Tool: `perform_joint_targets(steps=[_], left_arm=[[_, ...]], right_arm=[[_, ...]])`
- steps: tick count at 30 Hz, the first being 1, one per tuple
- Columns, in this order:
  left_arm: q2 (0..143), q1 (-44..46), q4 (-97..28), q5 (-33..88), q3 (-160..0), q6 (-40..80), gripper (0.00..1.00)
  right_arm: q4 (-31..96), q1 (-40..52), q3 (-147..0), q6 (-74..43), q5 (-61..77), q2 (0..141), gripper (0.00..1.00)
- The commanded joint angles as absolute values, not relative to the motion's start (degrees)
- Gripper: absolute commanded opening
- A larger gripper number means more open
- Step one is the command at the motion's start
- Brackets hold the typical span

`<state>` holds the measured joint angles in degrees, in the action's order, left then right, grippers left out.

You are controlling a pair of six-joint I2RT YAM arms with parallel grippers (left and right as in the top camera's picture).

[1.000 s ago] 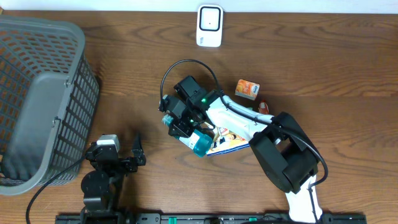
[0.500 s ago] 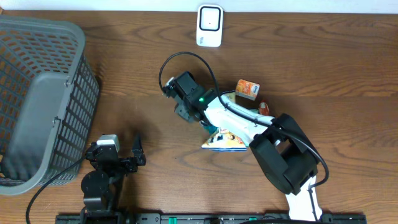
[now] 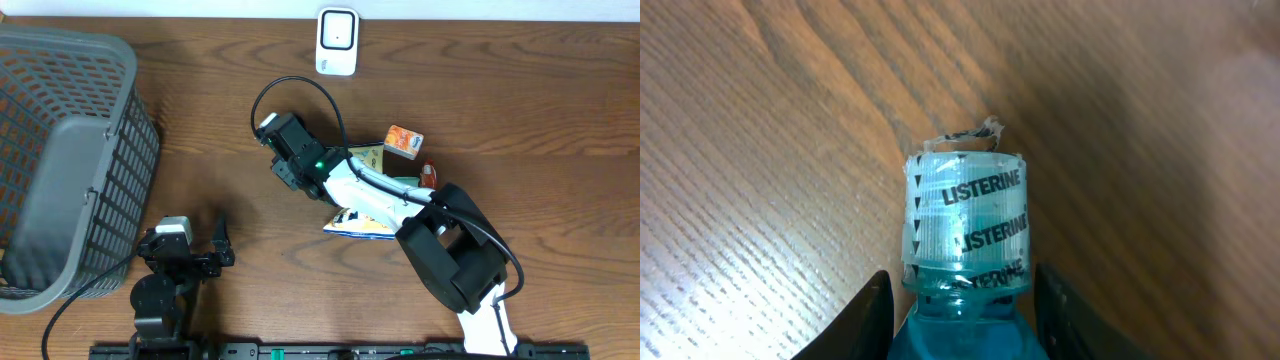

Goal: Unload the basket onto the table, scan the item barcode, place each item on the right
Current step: 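Grasp the teal Listerine bottle by its cap with the right gripper, then lift the teal bottle and swing it left over the table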

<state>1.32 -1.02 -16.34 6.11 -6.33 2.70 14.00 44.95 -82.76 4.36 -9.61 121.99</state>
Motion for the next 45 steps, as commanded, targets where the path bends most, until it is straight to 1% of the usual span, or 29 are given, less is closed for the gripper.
perform_joint_targets(steps=[1,6,11,13,15,20,25,27,29,30,32,33,34,38,42,45], left_arm=[[1.34,-1.21,-17.93,6.87,-5.52,1.72,0.98],[1.34,-1.21,-17.93,6.87,-5.52,1.74,0.98],[1.34,-1.21,-17.93,6.87,-5.52,1.74,0.98],[1.34,-1.21,-17.93,6.87,-5.52,1.74,0.98],[1.34,-1.21,-17.93,6.87,-5.52,1.72,0.98],[1.34,-1.21,-17.93,6.87,-5.52,1.74,0.98],[1.34,-1.21,-17.93,6.87,-5.52,1.74,0.98],[1.34,-1.21,-17.93,6.87,-5.52,1.74,0.98],[1.34,-1.21,-17.93,6.87,-5.52,1.72,0.98],[1.34,-1.21,-17.93,6.87,-5.52,1.74,0.98],[1.34,-1.21,-17.93,6.87,-5.52,1.74,0.98],[1.37,-1.21,-17.93,6.87,-5.52,1.74,0.98],[1.34,-1.21,-17.93,6.87,-5.52,1.74,0.98],[1.37,-1.21,-17.93,6.87,-5.52,1.74,0.98],[1.37,-1.21,-17.93,6.87,-5.52,1.72,0.98],[1.37,-1.21,-17.91,6.87,-5.52,1.72,0.98]], right_arm=[[14.41,45.84,-82.74,-0.38,-7.51,122.26,0.17],[16.05,45.87,-82.74,-0.4,-2.31,122.26,0.26],[16.49,45.84,-82.74,-0.36,-2.9,122.26,0.35],[16.88,45.84,-82.83,-0.34,-3.81,122.26,0.43],[17.98,45.84,-83.05,-0.08,-4.38,122.23,0.47],[22.92,45.84,-85.62,0.49,-4.38,122.13,0.54],[27.97,45.84,-90.52,0.51,-4.36,122.1,0.63],[30.22,45.84,-92.55,0.51,-4.38,122.1,0.65],[32.27,45.8,-94.26,1.02,-4.36,122.1,0.69],[33.34,45.8,-95.09,1.48,-4.36,122.1,0.72],[36.23,45.87,-96.99,3.55,-4.36,122.1,0.8],[37.67,45.89,-97.78,4.51,-4.38,122.1,0.93],[39.88,45.91,-98.89,5.89,-4.47,122.1,0.99],[47.68,45.89,-102.59,7.22,-8.88,122.1,0.99],[51.75,45.98,-103.57,13.41,-9.61,122.13,0.93],[52.56,45.95,-103.5,13.82,-9.87,122.61,0.88]])
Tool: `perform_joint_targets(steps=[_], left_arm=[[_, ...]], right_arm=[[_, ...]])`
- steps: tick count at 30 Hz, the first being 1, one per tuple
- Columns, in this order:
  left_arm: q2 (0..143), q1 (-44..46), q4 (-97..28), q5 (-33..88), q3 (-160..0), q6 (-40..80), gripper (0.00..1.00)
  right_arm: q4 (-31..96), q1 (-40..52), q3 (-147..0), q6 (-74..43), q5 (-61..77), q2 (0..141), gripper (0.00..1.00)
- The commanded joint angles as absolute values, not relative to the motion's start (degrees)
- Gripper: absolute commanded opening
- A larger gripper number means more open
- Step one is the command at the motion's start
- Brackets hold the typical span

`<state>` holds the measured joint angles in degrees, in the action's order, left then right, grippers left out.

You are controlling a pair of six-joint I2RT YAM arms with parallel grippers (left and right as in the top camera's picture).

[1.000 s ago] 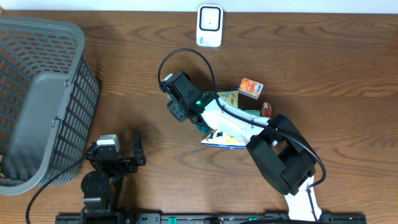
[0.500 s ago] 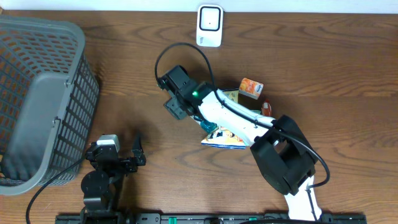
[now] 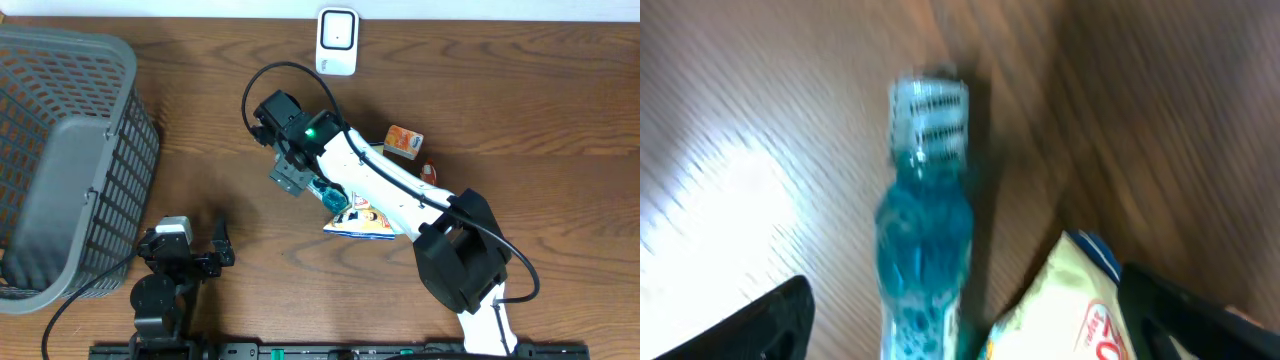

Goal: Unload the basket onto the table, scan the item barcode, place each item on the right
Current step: 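Lift the teal bottle and swing it left over the table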

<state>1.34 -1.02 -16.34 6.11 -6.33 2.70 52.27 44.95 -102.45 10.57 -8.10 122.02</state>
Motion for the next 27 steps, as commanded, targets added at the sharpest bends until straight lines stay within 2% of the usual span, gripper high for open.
perform_joint_targets(steps=[1,9,18,20,23,24,26,27], left_arm=[[1.37,-1.21,-17.93,6.87,-5.52,1.74,0.98],[1.37,-1.21,-17.93,6.87,-5.52,1.74,0.98],[1.37,-1.21,-17.93,6.87,-5.52,1.74,0.98],[1.37,-1.21,-17.93,6.87,-5.52,1.72,0.98],[1.37,-1.21,-17.93,6.87,-5.52,1.74,0.98],[1.37,-1.21,-17.93,6.87,-5.52,1.72,0.98],[1.37,-1.21,-17.93,6.87,-5.52,1.72,0.98],[1.37,-1.21,-17.93,6.87,-5.52,1.74,0.98]], right_arm=[[52.45,45.95,-103.5,13.78,-9.43,122.89,0.87],[49.41,45.98,-103.5,13.34,-9.3,127.85,0.84],[46.33,45.95,-103.5,13.32,-5.39,132.53,0.58],[45.23,45.95,-103.5,13.3,-4.27,132.57,0.51],[44.07,45.95,-103.5,11.6,-4.1,132.55,0.36],[43.94,45.95,-103.5,11.22,-4.1,132.57,0.29],[44.03,45.95,-103.5,10.44,-4.14,132.55,0.04],[44.21,45.95,-103.53,9.76,-4.12,132.55,0.01]])
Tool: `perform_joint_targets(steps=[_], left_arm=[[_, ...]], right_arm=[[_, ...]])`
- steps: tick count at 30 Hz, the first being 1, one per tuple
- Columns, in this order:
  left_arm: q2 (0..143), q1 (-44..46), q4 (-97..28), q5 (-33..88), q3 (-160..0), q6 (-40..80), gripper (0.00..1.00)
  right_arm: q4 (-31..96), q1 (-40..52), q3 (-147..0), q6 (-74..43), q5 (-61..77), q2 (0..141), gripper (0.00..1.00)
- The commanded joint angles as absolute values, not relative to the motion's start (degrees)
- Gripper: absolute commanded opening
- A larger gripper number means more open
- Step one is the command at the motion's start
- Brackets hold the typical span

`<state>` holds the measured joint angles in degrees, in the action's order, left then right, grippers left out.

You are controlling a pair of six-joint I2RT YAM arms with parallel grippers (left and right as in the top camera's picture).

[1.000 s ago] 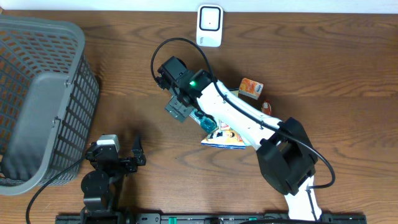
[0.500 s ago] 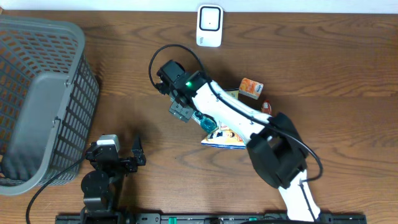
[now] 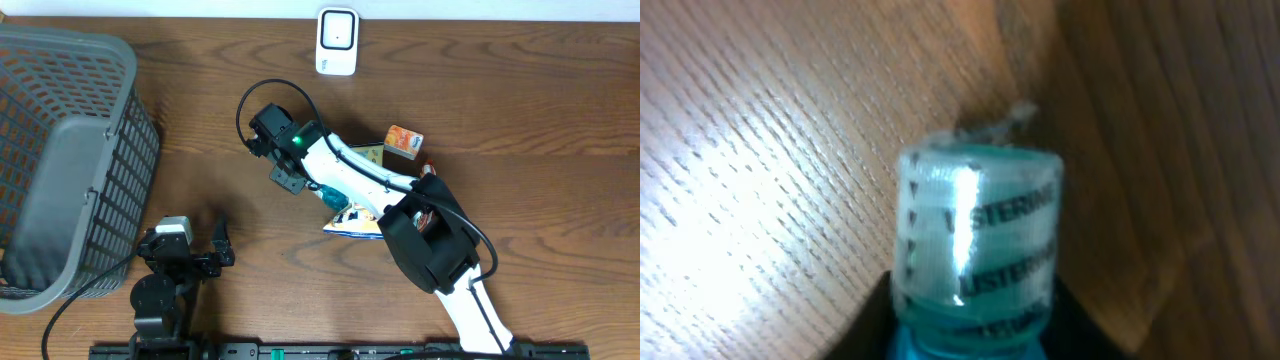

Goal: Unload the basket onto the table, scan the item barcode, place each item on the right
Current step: 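Lift the teal bottle and swing it left over the table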

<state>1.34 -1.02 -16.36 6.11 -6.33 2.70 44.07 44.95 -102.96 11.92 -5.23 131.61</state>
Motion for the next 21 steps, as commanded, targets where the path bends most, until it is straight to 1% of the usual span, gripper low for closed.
perform_joint_targets(steps=[1,4,10,12,14,19,21], left_arm=[[1.37,-1.21,-17.93,6.87,-5.52,1.74,0.98],[1.37,-1.21,-17.93,6.87,-5.52,1.72,0.98],[1.37,-1.21,-17.93,6.87,-5.52,1.74,0.98],[1.37,-1.21,-17.93,6.87,-5.52,1.74,0.98],[1.37,-1.21,-17.93,6.87,-5.52,1.74,0.98],[1.37,-1.21,-17.93,6.87,-5.52,1.74,0.98],[1.37,-1.21,-17.93,6.87,-5.52,1.74,0.98]], right_arm=[[44.47,45.95,-103.57,9.23,-4.1,132.55,0.01],[47.72,45.93,-106.04,7.73,-3.42,132.53,0.01],[56.01,45.3,-116.05,7.7,2.76,132.53,0.01],[56.8,45.32,-118.39,7.64,3.38,132.53,0.01],[55.42,45.32,-119.33,5.8,3.38,132.53,0.01],[47.09,45.32,-119.13,-4.36,3.38,132.62,0.01],[44.45,45.45,-119.13,-5.89,3.4,132.99,0.01]])
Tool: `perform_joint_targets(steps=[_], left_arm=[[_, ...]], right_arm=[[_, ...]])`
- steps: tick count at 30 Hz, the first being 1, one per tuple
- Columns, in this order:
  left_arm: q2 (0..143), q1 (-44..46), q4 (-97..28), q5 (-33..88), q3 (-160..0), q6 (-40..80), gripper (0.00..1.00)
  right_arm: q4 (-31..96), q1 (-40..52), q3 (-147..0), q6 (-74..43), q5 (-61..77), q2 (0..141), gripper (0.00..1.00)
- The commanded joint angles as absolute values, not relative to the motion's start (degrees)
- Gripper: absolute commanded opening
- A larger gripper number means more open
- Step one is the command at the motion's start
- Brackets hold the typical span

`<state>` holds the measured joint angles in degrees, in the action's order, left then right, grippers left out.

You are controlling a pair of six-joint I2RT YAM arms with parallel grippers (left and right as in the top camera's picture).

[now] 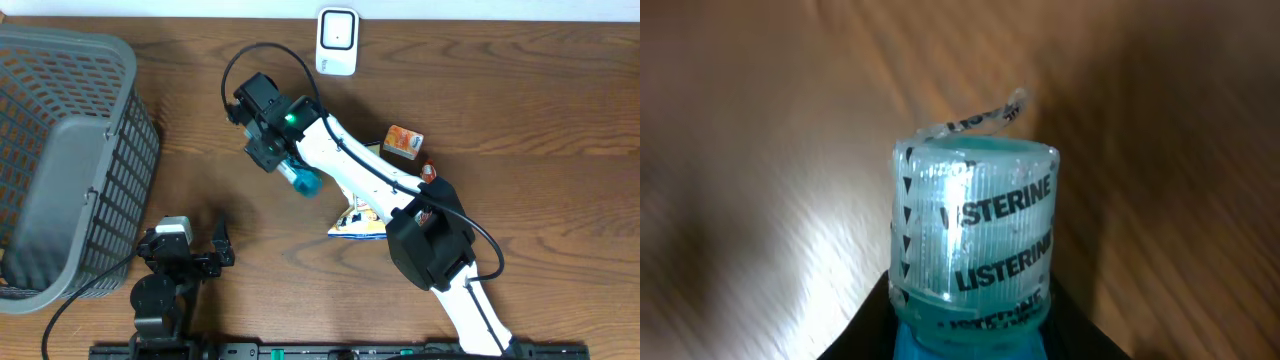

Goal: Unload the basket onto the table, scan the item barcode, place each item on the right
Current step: 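Lift the teal bottle and swing it left over the table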

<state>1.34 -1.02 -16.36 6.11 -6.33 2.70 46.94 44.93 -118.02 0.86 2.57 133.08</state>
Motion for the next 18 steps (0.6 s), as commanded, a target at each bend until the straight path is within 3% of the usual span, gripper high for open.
perform_joint_targets(steps=[1,14,15,18], left_arm=[[1.37,-1.21,-17.93,6.87,-5.52,1.74,0.98],[1.37,-1.21,-17.93,6.87,-5.52,1.74,0.98],[1.37,-1.21,-17.93,6.87,-5.52,1.74,0.98],[1.37,-1.21,-17.93,6.87,-5.52,1.74,0.98]], right_arm=[[43.42,45.63,-119.11,-6.2,3.38,133.36,0.01],[43.09,47.09,-119.11,-6.83,0.25,140.59,0.01],[42.98,47.09,-119.15,-6.83,-0.78,140.55,0.03],[43.05,47.09,-119.15,-6.81,-1.61,140.46,0.23]])
